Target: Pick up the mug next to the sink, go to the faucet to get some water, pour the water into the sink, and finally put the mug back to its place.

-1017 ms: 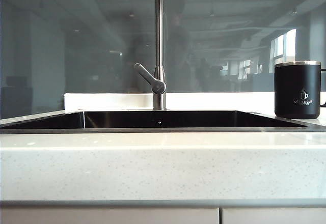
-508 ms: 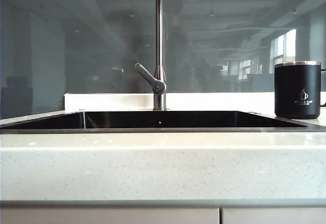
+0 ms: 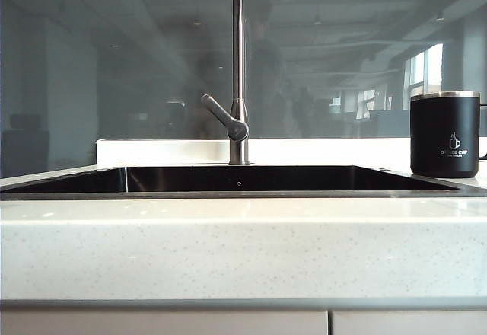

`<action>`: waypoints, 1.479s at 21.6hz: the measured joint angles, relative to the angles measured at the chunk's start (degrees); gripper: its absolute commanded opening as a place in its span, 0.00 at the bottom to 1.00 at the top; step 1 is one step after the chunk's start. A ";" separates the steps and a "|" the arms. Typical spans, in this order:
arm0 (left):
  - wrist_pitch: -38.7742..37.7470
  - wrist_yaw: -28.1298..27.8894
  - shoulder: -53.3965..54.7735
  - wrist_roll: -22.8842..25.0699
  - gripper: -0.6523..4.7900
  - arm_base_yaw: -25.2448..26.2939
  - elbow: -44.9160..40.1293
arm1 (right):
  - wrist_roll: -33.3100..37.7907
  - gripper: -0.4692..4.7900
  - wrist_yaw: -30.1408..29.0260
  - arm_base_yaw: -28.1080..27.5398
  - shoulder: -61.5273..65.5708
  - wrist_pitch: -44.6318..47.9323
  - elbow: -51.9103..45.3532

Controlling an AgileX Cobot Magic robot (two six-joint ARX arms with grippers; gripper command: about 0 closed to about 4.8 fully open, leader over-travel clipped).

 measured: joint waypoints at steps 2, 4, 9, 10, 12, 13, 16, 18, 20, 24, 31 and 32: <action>0.00 0.17 0.00 -0.09 0.11 0.04 0.00 | 0.00 0.08 0.00 0.00 0.00 0.00 0.00; 0.00 0.68 0.00 -0.11 0.11 0.15 0.00 | 0.00 0.08 0.00 0.00 0.00 0.00 0.00; 0.00 0.85 0.02 -0.11 0.11 0.15 0.02 | 0.00 0.08 0.00 0.00 0.00 -0.02 0.00; 0.00 0.85 0.02 -0.11 0.11 0.15 0.02 | 0.00 0.08 0.00 0.00 0.00 -0.02 0.00; 0.00 1.07 0.00 -0.09 0.11 0.15 0.02 | 0.00 0.08 0.00 0.00 0.00 -0.02 0.00; 0.00 1.55 0.00 -0.09 0.11 0.15 0.02 | 0.00 0.08 0.00 0.00 0.00 -0.02 0.00; 0.00 1.75 0.02 -0.09 0.11 0.17 0.02 | 0.00 0.08 0.00 0.00 0.00 -0.13 0.00; 0.00 1.79 0.02 -0.09 0.11 0.15 0.02 | 0.00 0.08 0.00 0.00 0.00 -0.15 0.00; 0.00 1.95 0.02 -0.09 0.11 0.15 0.02 | 0.00 0.08 0.00 0.00 0.00 -0.15 0.00; 0.00 1.92 0.02 -0.11 0.11 0.15 0.02 | 0.00 0.08 0.00 0.00 0.00 -0.17 0.00; 0.00 1.95 0.02 -0.11 0.11 0.15 0.02 | 0.00 0.08 0.00 0.00 0.00 -0.17 0.00; 0.00 1.95 0.02 -0.09 0.11 0.15 0.02 | 0.00 0.08 0.00 0.00 0.00 -0.17 0.00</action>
